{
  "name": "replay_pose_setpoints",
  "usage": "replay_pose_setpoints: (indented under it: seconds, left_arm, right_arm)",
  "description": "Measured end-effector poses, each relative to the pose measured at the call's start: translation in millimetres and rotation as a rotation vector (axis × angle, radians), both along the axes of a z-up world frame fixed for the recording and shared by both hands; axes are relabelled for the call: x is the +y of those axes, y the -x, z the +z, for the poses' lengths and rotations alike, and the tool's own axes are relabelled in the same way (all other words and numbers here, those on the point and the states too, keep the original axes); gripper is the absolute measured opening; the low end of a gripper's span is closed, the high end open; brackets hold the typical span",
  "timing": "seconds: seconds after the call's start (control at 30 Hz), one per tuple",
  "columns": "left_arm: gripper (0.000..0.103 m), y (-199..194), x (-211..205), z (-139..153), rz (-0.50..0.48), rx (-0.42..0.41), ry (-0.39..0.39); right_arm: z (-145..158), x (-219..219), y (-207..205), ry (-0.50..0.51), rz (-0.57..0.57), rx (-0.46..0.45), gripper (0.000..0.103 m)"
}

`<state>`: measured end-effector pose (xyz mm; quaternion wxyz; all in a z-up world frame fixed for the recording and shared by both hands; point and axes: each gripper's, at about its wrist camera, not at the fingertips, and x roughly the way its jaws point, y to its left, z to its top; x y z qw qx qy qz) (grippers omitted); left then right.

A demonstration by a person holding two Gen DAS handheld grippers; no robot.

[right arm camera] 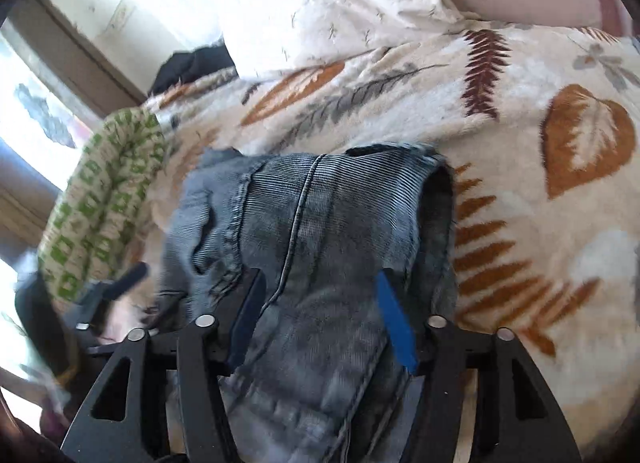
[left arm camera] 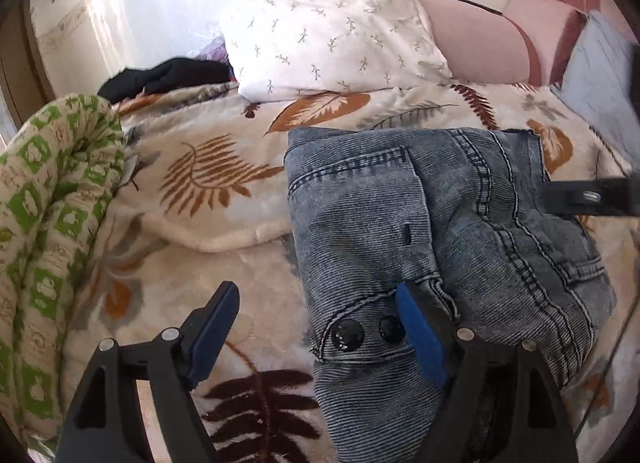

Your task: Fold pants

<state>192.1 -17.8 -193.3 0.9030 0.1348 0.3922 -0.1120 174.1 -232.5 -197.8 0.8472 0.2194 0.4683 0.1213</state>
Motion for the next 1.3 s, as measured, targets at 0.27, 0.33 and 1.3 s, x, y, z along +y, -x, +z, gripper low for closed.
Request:
replay_pose_setpoints:
  seconds: [0.27, 0.33, 1.3]
  left_arm:
    - [0.082, 39.9, 15.9, 34.6, 0.037, -0.082, 0.022]
    - [0.082, 54.0, 17.6, 36.6, 0.039, -0.111, 0.001]
    - [0.090, 94.5, 36.4, 46.9, 0.087, -0.123, 0.025]
  right_arm:
    - [42.4, -5.3, 66.3, -0.002, 0.016, -0.134, 0.058]
    - [49.2, 4.4, 77.6, -0.007, 0.045, -0.165, 0.058]
    - [25.2, 23.8, 89.2, 0.045, 0.038, -0.117, 0.064]
